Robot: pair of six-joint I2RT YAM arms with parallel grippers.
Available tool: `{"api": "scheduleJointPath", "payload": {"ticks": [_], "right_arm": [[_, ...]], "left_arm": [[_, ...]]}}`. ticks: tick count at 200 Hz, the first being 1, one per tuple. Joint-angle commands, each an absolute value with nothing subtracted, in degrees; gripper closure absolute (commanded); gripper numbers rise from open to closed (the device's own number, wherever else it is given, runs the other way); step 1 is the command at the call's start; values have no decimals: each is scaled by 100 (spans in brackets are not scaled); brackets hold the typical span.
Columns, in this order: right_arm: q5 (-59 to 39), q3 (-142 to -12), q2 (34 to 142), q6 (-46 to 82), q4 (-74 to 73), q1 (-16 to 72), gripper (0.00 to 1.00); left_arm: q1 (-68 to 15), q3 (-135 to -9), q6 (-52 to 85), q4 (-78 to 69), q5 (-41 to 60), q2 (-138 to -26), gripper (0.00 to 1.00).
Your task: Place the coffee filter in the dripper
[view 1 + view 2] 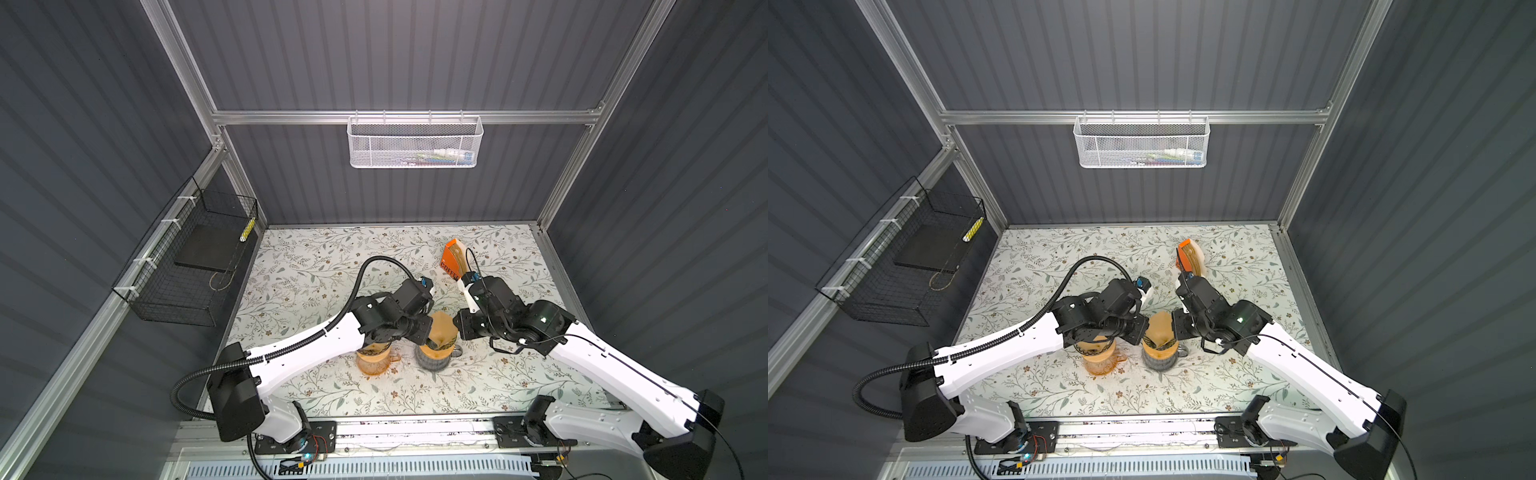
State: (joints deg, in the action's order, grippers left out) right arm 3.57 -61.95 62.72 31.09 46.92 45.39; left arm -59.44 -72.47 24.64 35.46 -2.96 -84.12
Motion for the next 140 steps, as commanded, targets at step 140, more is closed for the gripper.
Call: {"api": "scheduleJointPath", "payload": {"ticks": [140], "right_arm": [[349,-5854,6225,3296,4619,4647,87]], "left_arm": [[-5897,-7226,2523,3527,-320,-8446,88]]}}
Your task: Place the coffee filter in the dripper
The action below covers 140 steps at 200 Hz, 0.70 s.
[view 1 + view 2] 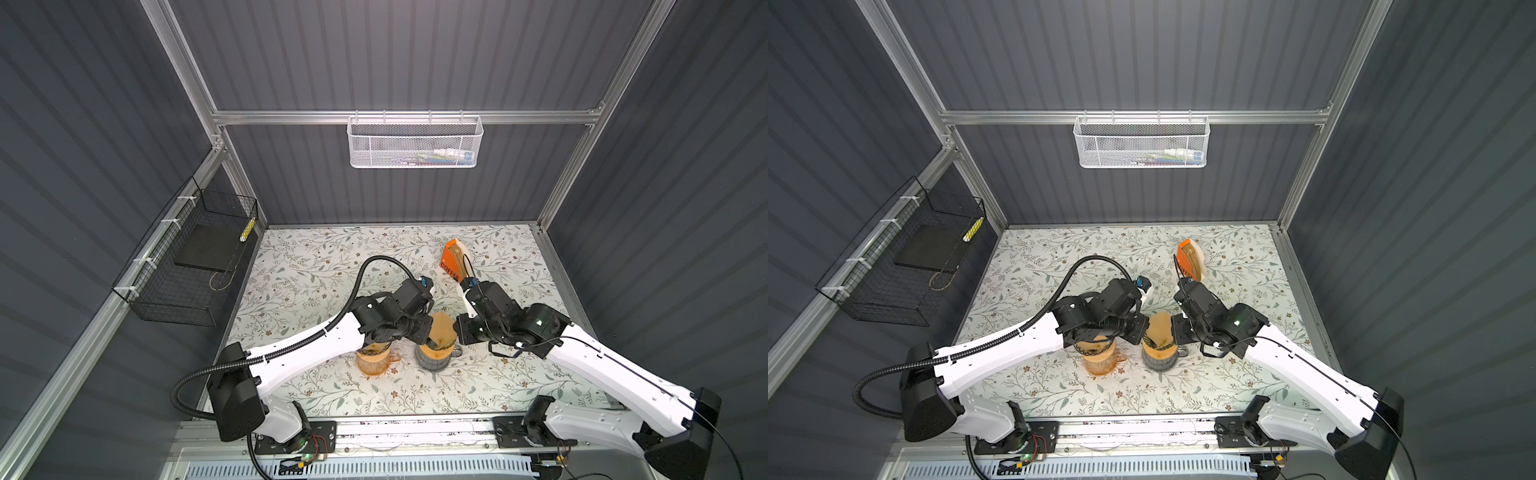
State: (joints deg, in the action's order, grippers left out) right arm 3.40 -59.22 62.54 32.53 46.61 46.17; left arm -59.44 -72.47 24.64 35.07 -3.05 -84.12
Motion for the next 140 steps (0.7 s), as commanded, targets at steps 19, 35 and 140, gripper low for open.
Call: {"api": "scheduleJointPath", "payload": {"ticks": [19,35,140], "right_arm": [[335,-5827,6229,3300,4580,4649,87],[320,-5818,6247,3306,4549,4649,87],[262,-5827,6367,3261,4445,4658,87]], "left_arm": [[-5898,-7223,2529,3527,-321,-8464,88],[-5897,-7209,2527,3524,-323,-8473,88],[-5898,-7147,2522,3557,-373,-8481,88]]}}
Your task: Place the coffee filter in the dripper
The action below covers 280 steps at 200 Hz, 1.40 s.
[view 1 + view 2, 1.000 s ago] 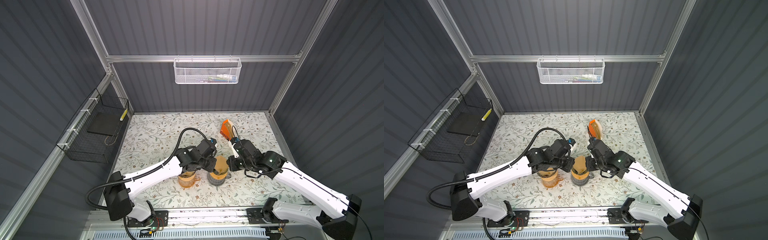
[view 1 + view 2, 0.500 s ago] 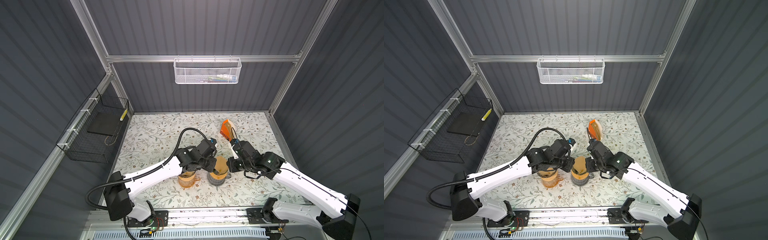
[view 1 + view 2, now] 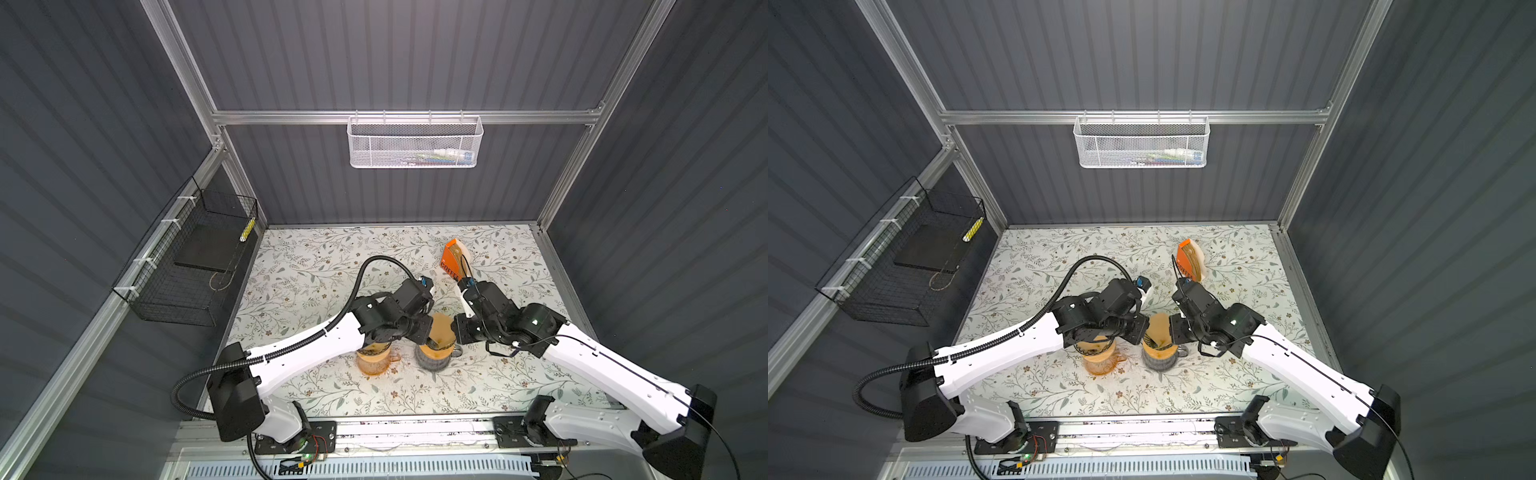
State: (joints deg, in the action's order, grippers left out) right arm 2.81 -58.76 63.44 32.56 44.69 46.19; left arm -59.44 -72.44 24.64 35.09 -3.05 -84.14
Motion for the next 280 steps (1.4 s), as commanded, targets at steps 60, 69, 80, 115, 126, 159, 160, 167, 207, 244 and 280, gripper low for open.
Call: {"api": "scheduleJointPath", "payload": {"ticks": [60,69,80,115,126,159,160,167,207,244,280], "right_arm": [[285,-5843,6590,3245,4440,4658,87],[278,-5837,6601,3234,4443,4658,87],[288,-5840,6627,3241,4441,4658,87],[288,-5845,6651,3226,4438,4667,87],[307,-5845,6662,3217,4438,4667,87],[317,-5851,6685,3208,4440,4667,87],[317,-5852,6687,3208,4439,4667,87],[322,-5854,6692,3204,4441,4667,87],[341,-5889,6692,3193,4454,4667,88],[349,-5897,6697,3195,4463,4676,88],[347,-5905,6708,3192,4458,4676,87]], "left_arm": [[-5897,-7083,2531,3568,-386,-8476,88],[-5897,-7082,2531,3568,-391,-8473,88],[-5902,-7071,2531,3565,-395,-8475,88],[-5897,-7079,2523,3557,-392,-8490,88],[-5897,-7078,2522,3567,-404,-8495,88],[-5897,-7107,2522,3601,-445,-8464,88],[-5897,-7109,2518,3602,-442,-8464,88],[-5897,-7123,2514,3618,-446,-8464,88],[-5897,-7253,2506,3674,-456,-8438,88],[-5897,-7426,2488,3718,-317,-8403,88],[-5897,-7537,2471,3702,18,-8429,87]]}}
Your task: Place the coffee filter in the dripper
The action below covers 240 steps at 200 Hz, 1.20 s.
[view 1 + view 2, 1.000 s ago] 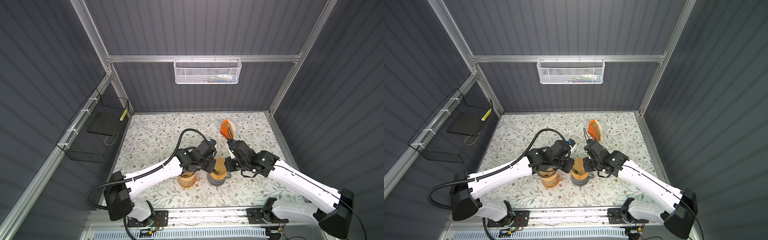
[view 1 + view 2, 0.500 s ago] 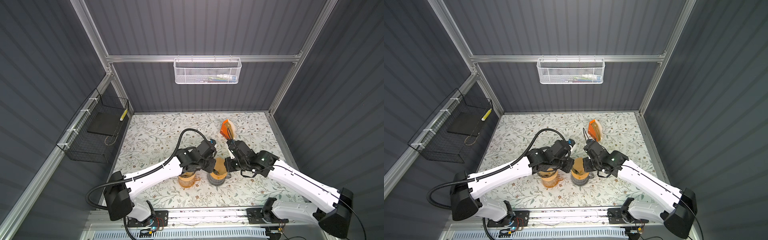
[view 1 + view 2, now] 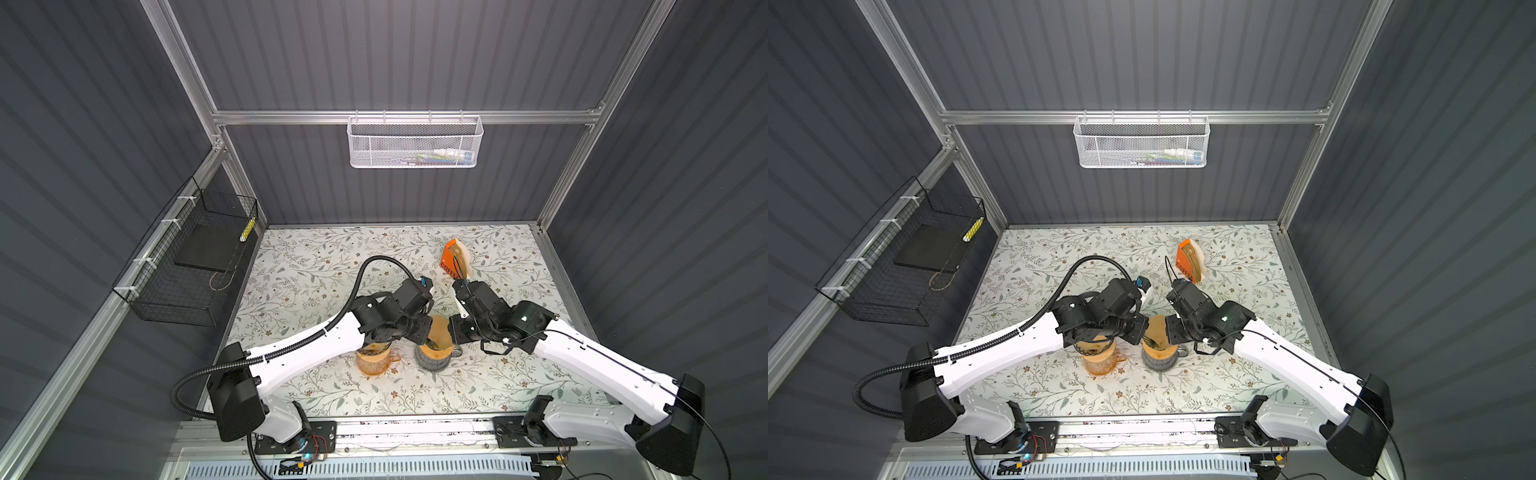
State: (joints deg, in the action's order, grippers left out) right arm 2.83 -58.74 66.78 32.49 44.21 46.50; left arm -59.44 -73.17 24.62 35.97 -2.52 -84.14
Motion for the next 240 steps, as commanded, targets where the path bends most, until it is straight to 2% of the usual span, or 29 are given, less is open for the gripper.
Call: {"api": "scheduleJointPath", "payload": {"ticks": [1,76,240], "right_arm": [[345,-5906,6711,3191,4462,4676,87],[366,-5933,6739,3173,4448,4676,88],[475,-6014,6889,3131,4491,4685,88]], "left_arm": [[-5897,-7539,2470,3701,22,-8433,87],[-5897,-7343,2461,3661,322,-8612,88],[-5897,-7231,2487,3638,241,-8692,88]]}}
